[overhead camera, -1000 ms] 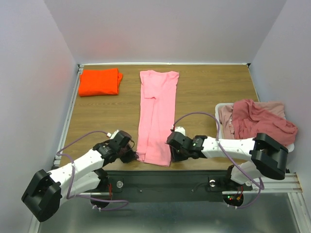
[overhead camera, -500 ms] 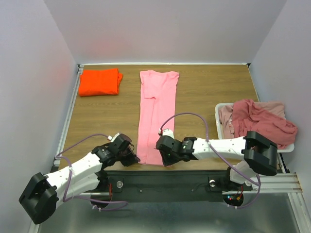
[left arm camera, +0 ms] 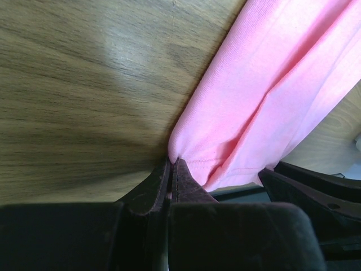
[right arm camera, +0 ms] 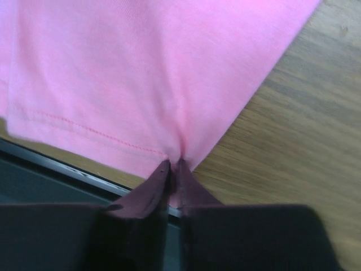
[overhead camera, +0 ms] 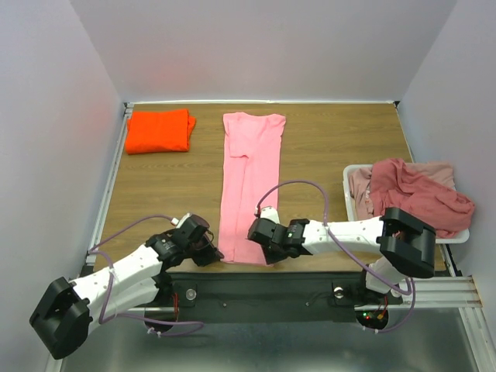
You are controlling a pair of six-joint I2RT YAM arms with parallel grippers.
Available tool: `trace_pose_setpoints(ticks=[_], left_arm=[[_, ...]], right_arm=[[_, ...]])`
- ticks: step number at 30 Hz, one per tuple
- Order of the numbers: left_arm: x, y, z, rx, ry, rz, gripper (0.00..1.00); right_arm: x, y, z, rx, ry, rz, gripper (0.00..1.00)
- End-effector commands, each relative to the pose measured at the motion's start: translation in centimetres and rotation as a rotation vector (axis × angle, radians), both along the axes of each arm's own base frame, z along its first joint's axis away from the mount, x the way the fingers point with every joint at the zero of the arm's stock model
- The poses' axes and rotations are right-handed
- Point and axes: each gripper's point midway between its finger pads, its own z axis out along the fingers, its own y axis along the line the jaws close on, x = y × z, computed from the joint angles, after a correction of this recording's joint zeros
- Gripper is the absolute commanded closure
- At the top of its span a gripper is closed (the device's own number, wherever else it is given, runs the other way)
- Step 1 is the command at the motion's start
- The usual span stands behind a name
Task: Fold and stack the t-shirts
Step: Fold the tshirt
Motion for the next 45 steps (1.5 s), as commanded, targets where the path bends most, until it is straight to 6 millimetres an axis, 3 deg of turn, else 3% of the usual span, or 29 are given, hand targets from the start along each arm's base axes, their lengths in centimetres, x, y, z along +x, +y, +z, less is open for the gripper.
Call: trace_pose_setpoints(ticks=[1, 3, 8, 18, 24, 30, 33, 36, 41, 44, 45], left_arm=[[-0.7, 0.5, -0.6, 0.011, 0.020, 0.001, 1.00], [-0.7, 0.5, -0.6, 0.007, 0.020, 0.003, 1.00], [-1.0, 0.5, -0.6, 0.002, 0.027, 0.001, 1.00], [-1.5, 0.6, -0.5, -0.012, 0.034, 0.002, 1.00], [-1.8, -0.1, 0.0, -0.038, 0.036, -0.026, 1.00], [-0.8, -1.8, 2.0, -0.071, -0.018, -0.070, 1.00], [0.8, -2.6, 4.1, -0.077, -0.080, -0.060, 1.00], [2.8, -2.8, 6.0, -0.055, -0.150, -0.026, 1.00], [7.9, -2.3, 8.9, 0.033, -0.272, 0.039, 1.00], [10.9, -2.9, 10.3, 0.054, -0.311, 0.034, 1.00], [12.2, -2.7, 9.7, 0.093, -0.305, 0.031, 1.00]], right_arm=[[0.0, -0.7, 0.5, -0.004, -0.012, -0.051, 0.93], [0.1, -1.2, 0.8, -0.004, -0.020, -0.074, 0.99], [-0.7, -2.2, 1.5, 0.028, -0.001, -0.102, 1.00], [-1.7, -5.2, 1.1, 0.072, 0.020, -0.240, 0.99], [-1.9, -4.8, 0.5, 0.052, 0.038, -0.223, 1.00], [0.6, -2.4, 3.6, 0.110, -0.067, -0.222, 1.00], [2.2, -1.8, 5.3, 0.132, -0.132, -0.246, 1.00], [4.9, -2.3, 6.5, 0.137, -0.178, -0.295, 1.00], [9.4, -3.0, 9.1, 0.123, -0.279, -0.338, 1.00], [12.4, -2.9, 10.7, 0.100, -0.332, -0.345, 1.00], [13.6, -3.4, 11.0, 0.085, -0.352, -0.345, 1.00]])
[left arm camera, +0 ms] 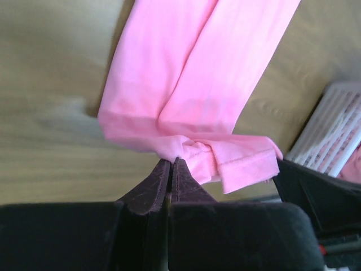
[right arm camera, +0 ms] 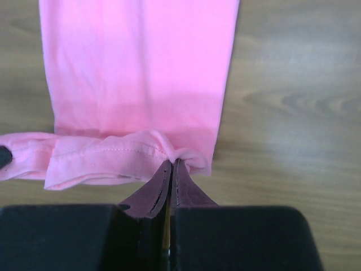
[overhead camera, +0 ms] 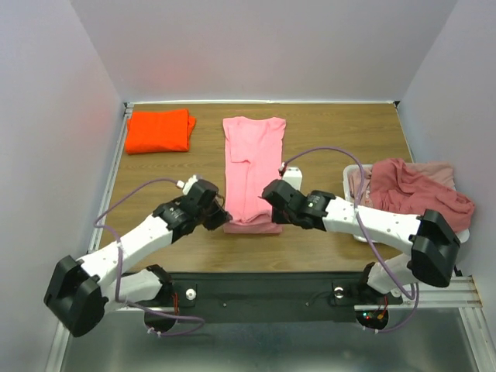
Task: Fold and stack the t-shirts
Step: Fold the tshirt
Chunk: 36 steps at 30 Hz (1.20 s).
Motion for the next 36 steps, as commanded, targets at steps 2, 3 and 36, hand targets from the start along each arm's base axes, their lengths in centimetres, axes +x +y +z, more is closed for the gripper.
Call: trace_pose_setpoints(ticks=[2, 3, 36], left_arm=[[7.1, 0.3, 3.2, 0.106, -0.136, 0.020, 1.00], [8.1, 0.2, 3.6, 0.117, -0.143, 0.027, 1.00], [24.9, -0.5, -0.2, 0.262, -0.066, -0.012, 1.00]], right_arm=[[6.0, -0.7, 2.7, -0.079, -0.126, -0.040, 1.00], [7.0, -0.8, 2.7, -0.082, -0.132, -0.053, 1.00], [24.2, -1.6, -0.9, -0.097, -0.081, -0.009, 1.00]])
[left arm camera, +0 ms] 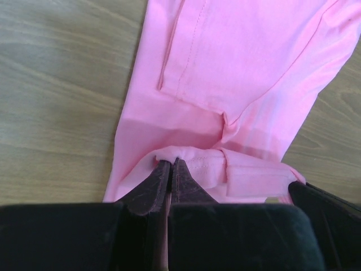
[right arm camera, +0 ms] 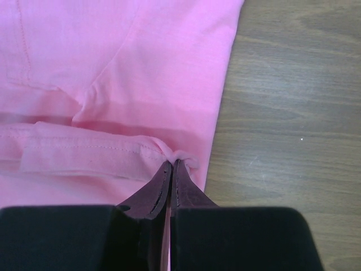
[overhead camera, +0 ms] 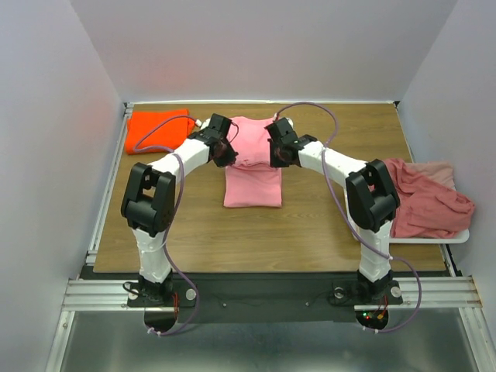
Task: Fold and stack the t-shirts
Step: Fold the tshirt
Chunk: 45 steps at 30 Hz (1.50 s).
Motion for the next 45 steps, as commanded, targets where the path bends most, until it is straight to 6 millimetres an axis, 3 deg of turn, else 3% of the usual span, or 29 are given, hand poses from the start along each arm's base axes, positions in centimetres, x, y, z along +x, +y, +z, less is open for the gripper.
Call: trace_pose_setpoints(ticks=[1, 4, 5, 6, 7, 8, 9, 10, 12, 15, 16, 19, 21, 22, 25, 26, 30, 32, 35, 36, 41, 44, 45], left_arm=[[1.6, 0.2, 0.6, 0.004, -0.005, -0.004, 1.00], [1.7, 0.2, -0.1, -0.007, 0.019, -0.002, 1.00], [1.8, 0.3, -0.2, -0.011, 0.021, 0.000, 0.94], [1.9, 0.3, -0.1, -0.011, 0.019, 0.000, 0.77], [2.0, 0.3, 0.0, -0.009, 0.019, -0.003, 0.61], [2.1, 0.3, 0.4, -0.011, 0.011, -0.006, 0.37], [2.2, 0.3, 0.9, -0.012, 0.000, -0.006, 0.25], [2.3, 0.3, 1.3, -0.011, -0.013, -0.014, 0.12], [2.1, 0.3, 2.4, -0.017, -0.033, -0.017, 0.02], [1.2, 0.7, 2.6, -0.014, -0.041, -0.026, 0.02], [0.3, 0.8, 2.7, -0.013, -0.039, -0.034, 0.02], [-1.3, 1.2, 3.4, -0.024, -0.061, -0.036, 0.02], [-3.5, 1.6, 1.6, -0.020, -0.023, -0.034, 0.02], [-5.2, 2.1, 0.7, -0.015, -0.004, -0.031, 0.02], [-7.2, 2.6, -0.1, -0.036, -0.003, -0.015, 0.02], [-9.1, 2.6, -1.8, -0.053, 0.048, -0.032, 0.02], [-11.1, 2.3, -3.8, -0.091, 0.079, -0.049, 0.03], [-12.1, 1.9, -4.8, -0.116, 0.104, -0.064, 0.09], [-12.2, 1.3, -5.2, -0.148, 0.100, -0.071, 0.28], [-12.4, 1.3, -5.4, -0.148, 0.105, -0.073, 0.28], [-13.3, 1.2, -6.3, -0.154, 0.129, -0.083, 0.49], [-14.1, 0.9, -6.7, -0.168, 0.143, -0.094, 0.69], [-14.2, 0.8, -6.8, -0.169, 0.143, -0.095, 0.81]], right_arm=[[2.4, 0.1, 1.5, 0.020, -0.057, -0.021, 1.00], [3.0, -0.2, 1.0, 0.013, -0.053, -0.035, 0.99], [3.2, -0.2, 1.1, 0.013, -0.057, -0.037, 0.96], [3.3, -0.3, 1.2, 0.014, -0.060, -0.042, 0.89], [3.5, -0.5, 1.2, 0.011, -0.062, -0.048, 0.70], [3.5, -0.4, 1.5, 0.016, -0.064, -0.046, 0.62], [3.6, -0.4, 1.8, 0.019, -0.069, -0.044, 0.47], [3.5, -0.4, 2.0, 0.021, -0.073, -0.044, 0.43], [3.2, -0.6, 2.8, 0.031, -0.082, -0.051, 0.34], [1.9, -0.8, 3.6, 0.056, -0.075, -0.037, 0.21], [1.3, -0.6, 3.8, 0.077, -0.066, -0.026, 0.01], [-1.2, -1.0, 3.4, 0.110, -0.023, -0.016, 0.00], [-2.6, -1.2, 3.2, 0.133, 0.000, -0.016, 0.00], [-4.3, -1.5, 2.3, 0.150, 0.041, -0.016, 0.00], [-6.9, -1.3, 1.2, 0.212, 0.091, 0.008, 0.00], [-8.5, -1.8, 0.1, 0.224, 0.123, -0.007, 0.00], [-10.1, -2.0, -0.6, 0.293, 0.128, -0.037, 0.04], [-11.2, -0.8, -0.6, 0.368, 0.163, -0.004, 0.11], [-11.8, 0.4, -1.0, 0.446, 0.179, 0.027, 0.24], [-12.0, 0.5, -1.1, 0.454, 0.186, 0.024, 0.26], [-12.6, 0.5, -2.6, 0.460, 0.222, 0.001, 0.42], [-13.1, 0.6, -2.9, 0.475, 0.238, 0.003, 0.49], [-13.2, 0.7, -2.8, 0.482, 0.240, 0.006, 0.51]])
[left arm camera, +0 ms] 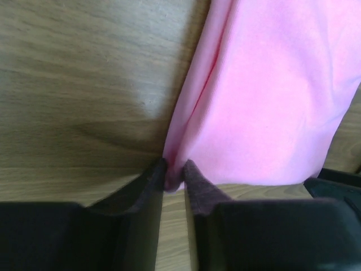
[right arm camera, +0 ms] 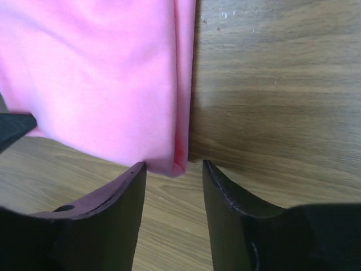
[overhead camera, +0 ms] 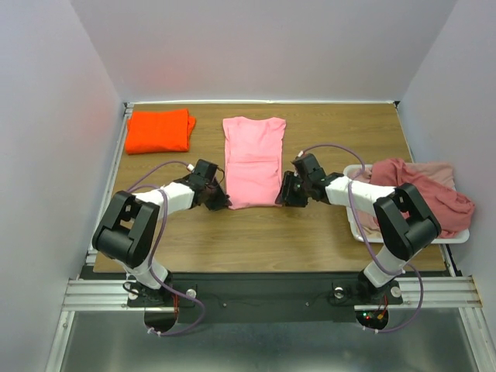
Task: Fold and stack the t-shirts
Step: Fold the tshirt
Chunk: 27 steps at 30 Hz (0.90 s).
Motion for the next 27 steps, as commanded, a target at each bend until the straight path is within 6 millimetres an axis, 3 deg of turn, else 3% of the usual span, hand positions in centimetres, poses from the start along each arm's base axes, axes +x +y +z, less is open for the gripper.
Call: trace_pose_setpoints(ticks=[1, 4, 6, 9, 10, 14, 15, 16, 22, 23, 25, 27], left_arm=[[-1.5, -0.5, -0.8, -0.019, 0.029, -0.022, 0.87], [-2.1, -0.4, -1.4, -0.020, 0.046, -0.022, 1.00], [-2.4, -0.5, -1.4, -0.025, 0.047, -0.029, 1.00], [-3.2, -0.6, -1.4, -0.021, 0.044, -0.042, 1.00], [-3.6, -0.6, -1.4, -0.019, 0.043, -0.046, 1.00], [-6.2, -1.6, -0.2, -0.034, 0.008, -0.114, 1.00], [-7.4, -1.6, -0.4, -0.029, 0.021, -0.120, 1.00], [-8.1, -1.7, -0.1, -0.027, 0.014, -0.125, 1.00], [-12.3, -2.6, 3.4, -0.095, -0.027, -0.188, 1.00], [-12.5, -2.9, 4.9, -0.136, -0.060, -0.193, 1.00], [-12.7, -2.9, 6.6, -0.171, -0.104, -0.190, 1.00], [-12.0, -2.8, 8.2, -0.176, -0.144, -0.172, 1.00]], right_arm=[[0.0, 1.4, 1.2, 0.086, -0.026, 0.009, 0.51], [-0.6, 1.2, 0.6, 0.085, -0.017, 0.010, 0.63], [-1.0, 1.0, -0.1, 0.078, 0.000, 0.014, 0.71], [-2.2, 0.9, -0.3, 0.085, 0.007, 0.029, 0.96], [-2.5, 0.6, -0.3, 0.082, 0.001, 0.028, 1.00], [-4.6, -0.8, 1.3, 0.097, -0.053, 0.025, 1.00], [-5.4, -0.9, 3.2, 0.123, -0.097, 0.034, 1.00], [-6.3, -1.4, 3.0, 0.118, -0.093, 0.035, 1.00], [-11.1, -2.2, 5.8, 0.183, -0.103, 0.081, 1.00], [-11.3, -2.4, 7.3, 0.214, -0.146, 0.069, 1.00], [-11.4, -3.0, 8.3, 0.212, -0.176, 0.051, 1.00], [-10.5, -3.5, 10.4, 0.210, -0.246, 0.019, 1.00]])
